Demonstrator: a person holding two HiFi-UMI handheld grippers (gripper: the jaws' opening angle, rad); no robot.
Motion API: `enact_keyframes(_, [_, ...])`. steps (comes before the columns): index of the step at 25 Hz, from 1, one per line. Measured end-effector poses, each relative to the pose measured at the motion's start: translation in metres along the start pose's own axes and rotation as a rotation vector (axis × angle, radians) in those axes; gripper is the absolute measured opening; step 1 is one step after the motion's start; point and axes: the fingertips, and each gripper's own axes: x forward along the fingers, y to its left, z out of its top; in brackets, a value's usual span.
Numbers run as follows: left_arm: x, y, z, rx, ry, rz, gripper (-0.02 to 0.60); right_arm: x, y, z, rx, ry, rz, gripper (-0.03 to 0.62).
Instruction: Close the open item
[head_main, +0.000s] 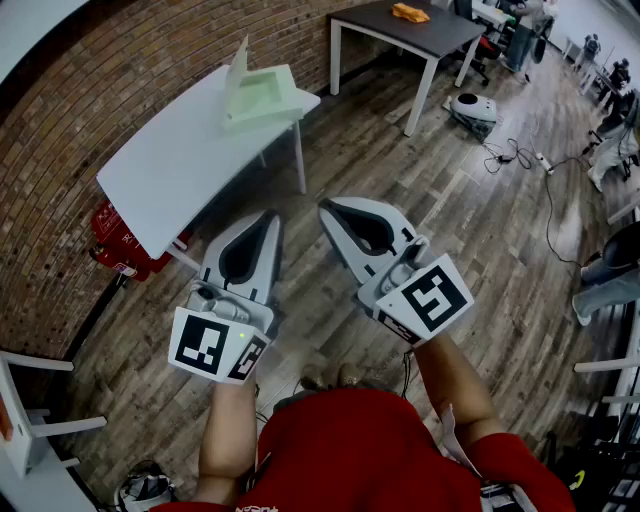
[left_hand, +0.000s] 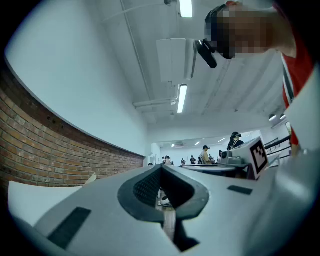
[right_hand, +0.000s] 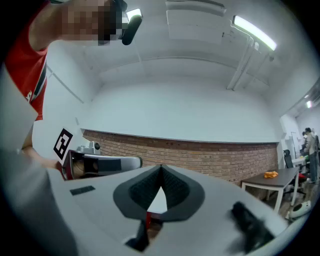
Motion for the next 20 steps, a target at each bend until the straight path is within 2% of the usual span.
enact_keyframes(8, [-0.001, 0.007, -0.003, -0.016, 0.003, 0.001, 0.012, 0.006, 0.0, -0.002, 0.0, 0.009, -0.002, 0.031])
enact_keyframes(14, [-0.008, 0.02, -0.003, -0.023, 0.0, 0.01, 0.012, 0.014, 0.002, 0.0, 0.065, -0.018, 0.005, 0.032])
enact_keyframes(20, [-0.019, 0.04, 0.002, -0.013, -0.007, 0.011, 0.012, 0.028, 0.008, 0.001, 0.077, -0.027, -0.003, 0.031])
